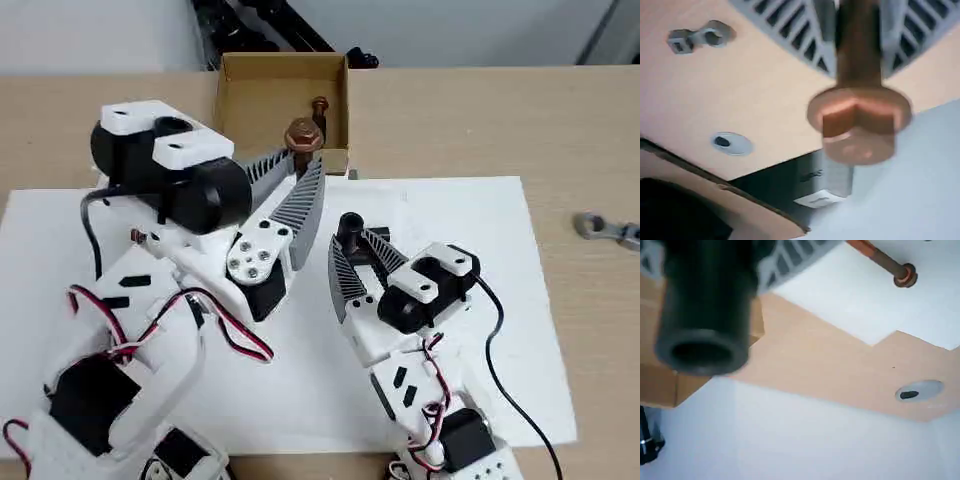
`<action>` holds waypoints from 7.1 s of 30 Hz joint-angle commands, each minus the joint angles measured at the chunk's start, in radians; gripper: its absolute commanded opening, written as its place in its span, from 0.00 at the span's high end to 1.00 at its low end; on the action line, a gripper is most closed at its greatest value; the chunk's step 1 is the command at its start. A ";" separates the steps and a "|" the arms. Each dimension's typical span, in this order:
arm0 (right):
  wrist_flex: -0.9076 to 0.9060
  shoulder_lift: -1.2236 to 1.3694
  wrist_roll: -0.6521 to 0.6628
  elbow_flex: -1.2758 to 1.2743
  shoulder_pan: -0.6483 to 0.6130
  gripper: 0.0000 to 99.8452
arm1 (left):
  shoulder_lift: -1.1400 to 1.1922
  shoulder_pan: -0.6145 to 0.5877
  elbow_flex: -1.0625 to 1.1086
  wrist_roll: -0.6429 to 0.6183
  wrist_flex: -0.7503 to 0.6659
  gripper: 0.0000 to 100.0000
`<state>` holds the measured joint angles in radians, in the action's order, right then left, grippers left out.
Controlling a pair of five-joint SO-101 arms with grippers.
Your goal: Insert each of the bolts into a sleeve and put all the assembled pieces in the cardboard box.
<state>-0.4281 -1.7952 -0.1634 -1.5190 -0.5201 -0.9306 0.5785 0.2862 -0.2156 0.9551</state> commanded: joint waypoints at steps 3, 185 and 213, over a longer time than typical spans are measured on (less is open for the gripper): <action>0.025 -0.005 -0.011 0.005 -0.004 1.00 | 0.017 0.049 -0.048 -0.014 -0.048 0.99; -0.648 2.052 -0.015 2.058 0.214 0.99 | 0.396 -0.891 0.186 -0.201 0.292 0.85; -1.208 1.555 -0.017 1.746 0.437 0.99 | 1.459 -0.885 -0.657 -0.769 0.526 0.85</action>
<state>-1.6464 -0.1596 -0.1711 0.2992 -0.0936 0.5056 -0.3084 -0.3092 -0.9597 1.4722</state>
